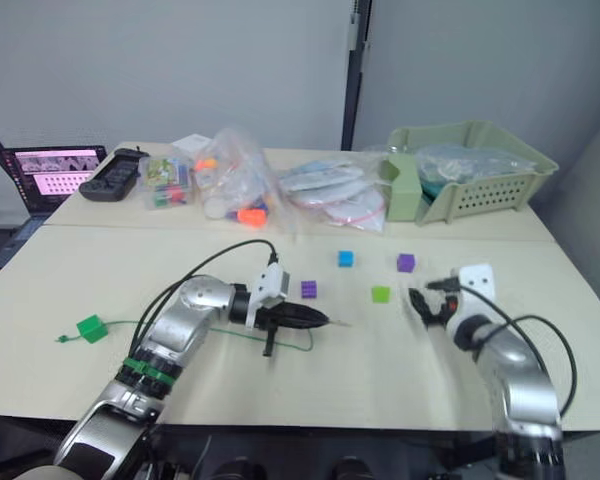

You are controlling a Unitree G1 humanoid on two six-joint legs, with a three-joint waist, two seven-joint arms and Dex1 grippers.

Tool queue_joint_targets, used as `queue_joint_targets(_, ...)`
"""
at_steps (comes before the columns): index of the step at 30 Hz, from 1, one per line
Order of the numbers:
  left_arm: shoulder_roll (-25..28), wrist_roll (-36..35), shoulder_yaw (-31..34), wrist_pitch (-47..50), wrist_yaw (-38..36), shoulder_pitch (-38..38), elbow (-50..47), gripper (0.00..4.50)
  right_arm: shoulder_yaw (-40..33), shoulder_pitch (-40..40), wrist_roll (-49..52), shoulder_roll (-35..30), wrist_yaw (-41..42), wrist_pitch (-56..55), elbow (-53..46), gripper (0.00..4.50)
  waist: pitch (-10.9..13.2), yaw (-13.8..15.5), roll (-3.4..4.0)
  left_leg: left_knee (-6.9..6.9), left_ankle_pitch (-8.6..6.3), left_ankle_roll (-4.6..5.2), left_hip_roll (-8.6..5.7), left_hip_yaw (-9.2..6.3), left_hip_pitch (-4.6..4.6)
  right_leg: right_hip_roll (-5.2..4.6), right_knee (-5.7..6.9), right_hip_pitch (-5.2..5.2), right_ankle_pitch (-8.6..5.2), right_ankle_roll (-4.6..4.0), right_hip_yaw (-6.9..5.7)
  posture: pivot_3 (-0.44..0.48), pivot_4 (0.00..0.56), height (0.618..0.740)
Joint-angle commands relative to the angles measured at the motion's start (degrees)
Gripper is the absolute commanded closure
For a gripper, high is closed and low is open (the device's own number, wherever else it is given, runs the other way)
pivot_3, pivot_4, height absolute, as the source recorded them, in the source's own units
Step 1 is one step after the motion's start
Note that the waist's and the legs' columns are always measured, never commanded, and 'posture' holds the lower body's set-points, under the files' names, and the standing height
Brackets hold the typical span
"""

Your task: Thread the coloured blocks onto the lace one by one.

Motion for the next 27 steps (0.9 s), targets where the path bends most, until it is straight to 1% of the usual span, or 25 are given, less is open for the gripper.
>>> queue_joint_targets(1, 0.1, -1.5, 1.0, 1.0, 1.4, 0.5, -3.5, 4.5, 0.7, -8.5, -1.2, -0.5, -0.3, -1.5, 8.9, 0.02, 0.0, 0.0, 0.01, 0.0, 0.0, 0.0, 0.0, 0.01, -0.01, -0.01, 0.0, -0.02, 0.0, 0.0, 0.0, 0.0, 0.15, 0.732)
queue_joint_targets(3, 0.0, -1.6, 1.1, 1.5, 2.2, 0.9, -4.4, 4.5, 1.7, -13.9, -2.1, -0.5, 0.3, -2.9, 15.8, 0.02, 0.0, -0.2, 0.02, 0.0, 0.0, 0.0, 0.0, 0.03, 0.0, 0.0, 0.01, -0.02, 0.01, -0.01, 0.02, 0.0, 0.15, 0.732)
queue_joint_targets(6, 0.2, -1.7, 1.0, 2.0, 2.8, 1.3, -5.2, 4.5, 3.1, -19.0, -3.6, -0.5, 1.1, -5.4, 23.5, 0.02, 0.0, 0.0, 0.03, -0.06, 0.0, 0.0, 0.02, 0.03, 0.0, 0.0, 0.02, -0.03, 0.01, -0.01, 0.0, 0.0, 0.15, 0.732)
queue_joint_targets(9, 0.4, -1.7, 1.0, 2.1, 3.2, 1.5, -5.7, 4.5, 4.1, -22.0, -4.8, -0.4, 1.5, -7.7, 29.3, 0.02, 0.0, 0.1, 0.03, -0.09, 0.0, 0.0, -0.03, 0.03, -0.02, -0.06, 0.03, -0.03, 0.02, 0.0, -0.02, 0.0, 0.15, 0.732)
queue_joint_targets(12, 0.6, -1.7, 1.0, 2.1, 3.8, 1.6, -6.0, 4.5, 4.2, -25.6, -5.8, 0.6, -0.5, -10.2, 37.1, 0.02, 0.0, 0.0, 0.03, -0.1, 0.0, 0.0, -0.07, 0.07, -0.03, -0.14, 0.0, -0.04, 0.04, 0.04, -0.01, 0.0, 0.15, 0.732)
queue_joint_targets(17, 0.6, -1.7, 1.0, 2.2, 4.3, 1.7, -6.2, 4.5, 4.0, -28.0, -6.3, 1.6, -1.3, -12.8, 44.1, 0.02, 0.0, -0.2, 0.04, -0.1, 0.0, 0.0, -0.06, 0.08, -0.02, -0.13, 0.01, -0.04, 0.04, 0.04, -0.01, 0.0, 0.15, 0.732)
queue_joint_targets(20, 0.6, -1.6, 0.9, 2.2, 4.4, 1.7, -6.2, 4.5, 4.0, -29.0, -6.5, 2.3, -1.5, -14.9, 47.8, 0.83, 0.0, -0.3, 0.04, -0.1, 0.0, 0.0, -0.06, 0.08, -0.02, -0.13, 0.01, -0.04, 0.04, 0.04, -0.01, 0.0, 0.15, 0.732)
queue_joint_targets(23, 0.4, -1.5, 0.7, 2.1, 4.4, 1.6, -6.0, 4.5, 4.4, -30.0, -7.1, 2.5, -1.7, -16.8, 50.3, 1.86, 0.0, -0.4, 0.04, -0.1, 0.0, 0.0, -0.06, 0.08, -0.02, -0.13, 0.02, -0.04, 0.04, 0.04, -0.01, 0.0, 0.15, 0.732)
queue_joint_targets(27, 0.0, -1.5, 0.5, 2.0, 4.4, 1.5, -5.9, 4.5, 4.5, -29.9, -7.3, 2.0, -1.4, -17.6, 48.4, 3.25, 0.0, -0.4, 0.05, -0.1, 0.0, 0.0, -0.05, 0.08, -0.02, -0.13, 0.04, -0.05, 0.04, 0.04, -0.01, 0.0, 0.15, 0.732)
